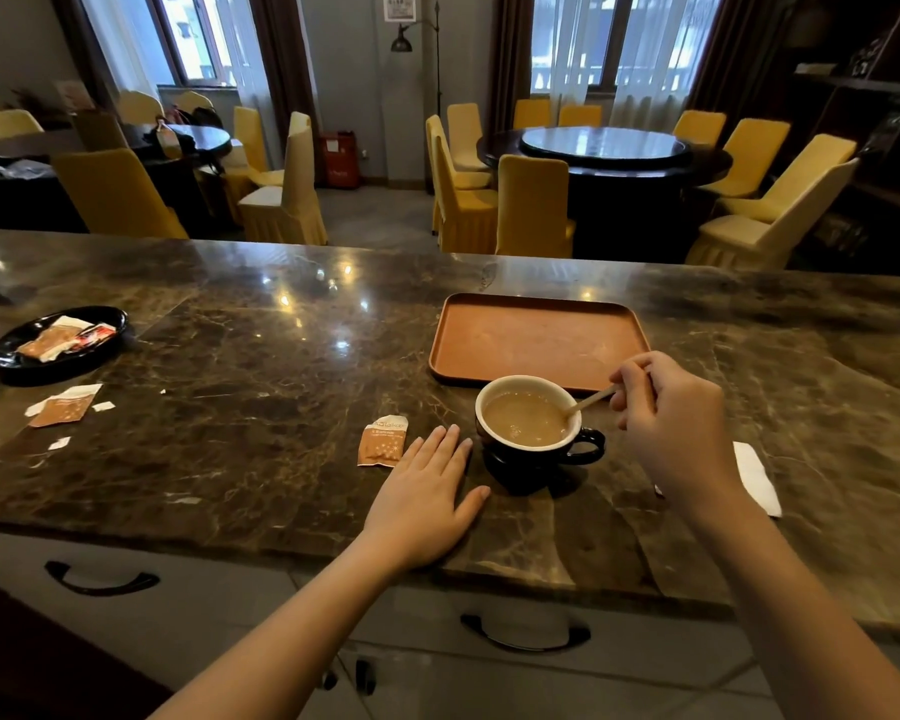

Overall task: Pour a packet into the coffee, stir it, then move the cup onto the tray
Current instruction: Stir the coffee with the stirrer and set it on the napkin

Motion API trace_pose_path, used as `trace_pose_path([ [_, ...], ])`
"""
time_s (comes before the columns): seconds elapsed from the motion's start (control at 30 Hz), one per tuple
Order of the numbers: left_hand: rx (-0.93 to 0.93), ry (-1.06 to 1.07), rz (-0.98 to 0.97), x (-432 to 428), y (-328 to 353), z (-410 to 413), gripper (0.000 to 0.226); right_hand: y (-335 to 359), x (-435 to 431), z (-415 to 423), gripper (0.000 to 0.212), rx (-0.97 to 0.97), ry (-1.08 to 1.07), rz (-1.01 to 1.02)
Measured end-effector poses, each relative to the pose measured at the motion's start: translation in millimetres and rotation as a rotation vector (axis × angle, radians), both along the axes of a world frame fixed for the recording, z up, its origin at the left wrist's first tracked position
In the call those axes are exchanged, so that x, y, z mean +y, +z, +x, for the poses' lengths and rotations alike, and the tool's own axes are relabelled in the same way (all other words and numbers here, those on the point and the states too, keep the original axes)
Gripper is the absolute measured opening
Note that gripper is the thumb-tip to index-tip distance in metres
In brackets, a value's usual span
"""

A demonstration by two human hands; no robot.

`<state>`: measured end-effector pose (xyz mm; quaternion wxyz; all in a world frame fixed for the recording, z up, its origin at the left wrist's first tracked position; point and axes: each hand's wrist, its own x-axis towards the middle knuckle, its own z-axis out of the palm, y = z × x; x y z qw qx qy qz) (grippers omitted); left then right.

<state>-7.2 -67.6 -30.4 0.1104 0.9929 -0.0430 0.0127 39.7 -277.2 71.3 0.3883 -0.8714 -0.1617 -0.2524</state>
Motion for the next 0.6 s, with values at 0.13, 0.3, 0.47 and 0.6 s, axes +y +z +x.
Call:
trace_pose_path([
  [0.13, 0.003, 0.002, 0.0, 0, 1, 0, 0.064, 8, -4, -7, 0.021, -0.046, 0.007, -0.002],
  [0.3, -0.008, 0.002, 0.002, 0, 1, 0, 0.064, 11, -10, -12, 0.021, -0.054, 0.021, 0.038],
  [0.47, -0.003, 0.001, 0.004, 0, 2, 0, 0.064, 3, -16, -7, 0.02, 0.1, 0.038, 0.184],
  [0.6, 0.003, 0.002, -0.004, -1, 3, 0, 0.064, -3, -27, 0, 0.023, 0.212, 0.045, 0.306],
])
